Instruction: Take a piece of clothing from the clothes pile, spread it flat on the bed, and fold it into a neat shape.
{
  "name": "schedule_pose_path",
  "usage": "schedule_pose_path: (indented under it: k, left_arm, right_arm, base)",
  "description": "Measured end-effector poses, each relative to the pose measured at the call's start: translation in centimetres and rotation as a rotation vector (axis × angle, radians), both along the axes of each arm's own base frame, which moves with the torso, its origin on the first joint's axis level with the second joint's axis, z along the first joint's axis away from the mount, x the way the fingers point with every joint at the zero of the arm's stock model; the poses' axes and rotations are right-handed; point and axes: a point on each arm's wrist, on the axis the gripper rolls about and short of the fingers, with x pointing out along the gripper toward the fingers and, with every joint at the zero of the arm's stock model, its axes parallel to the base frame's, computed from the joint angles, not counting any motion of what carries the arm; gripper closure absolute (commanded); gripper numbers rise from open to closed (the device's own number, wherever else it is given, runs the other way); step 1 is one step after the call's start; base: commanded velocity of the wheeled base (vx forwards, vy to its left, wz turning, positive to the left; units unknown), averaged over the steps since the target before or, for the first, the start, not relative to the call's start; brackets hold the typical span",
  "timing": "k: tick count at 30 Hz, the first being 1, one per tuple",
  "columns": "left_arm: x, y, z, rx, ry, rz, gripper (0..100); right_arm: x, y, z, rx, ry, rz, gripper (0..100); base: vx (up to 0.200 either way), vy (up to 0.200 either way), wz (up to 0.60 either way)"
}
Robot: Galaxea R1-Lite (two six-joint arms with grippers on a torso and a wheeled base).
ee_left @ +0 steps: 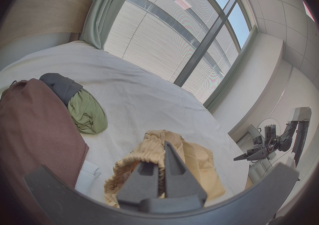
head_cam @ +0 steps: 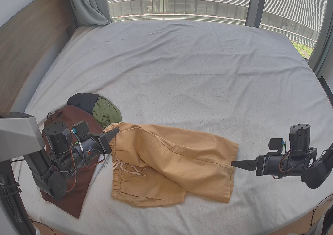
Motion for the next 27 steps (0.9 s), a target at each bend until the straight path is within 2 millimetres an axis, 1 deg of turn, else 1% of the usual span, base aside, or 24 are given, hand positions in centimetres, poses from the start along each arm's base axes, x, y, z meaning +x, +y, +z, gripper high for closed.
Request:
schedule_pose_path:
  k: [16, 27]
  left_arm:
    - [0.0, 0.0, 0.0, -0.001, -0.001, 0.0, 100]
    - [0.0, 0.0, 0.0, -0.001, -0.001, -0.001, 100]
  right_arm:
    - [1.9, 0.4, -3.6, 0.026, 0.042, -0.031, 0]
    - [2.6, 0.6, -5.8, 0.044, 0.055, -0.049, 0]
  base:
    - [0.0, 0.0, 0.0]
    - [0.0, 0.0, 0.0]
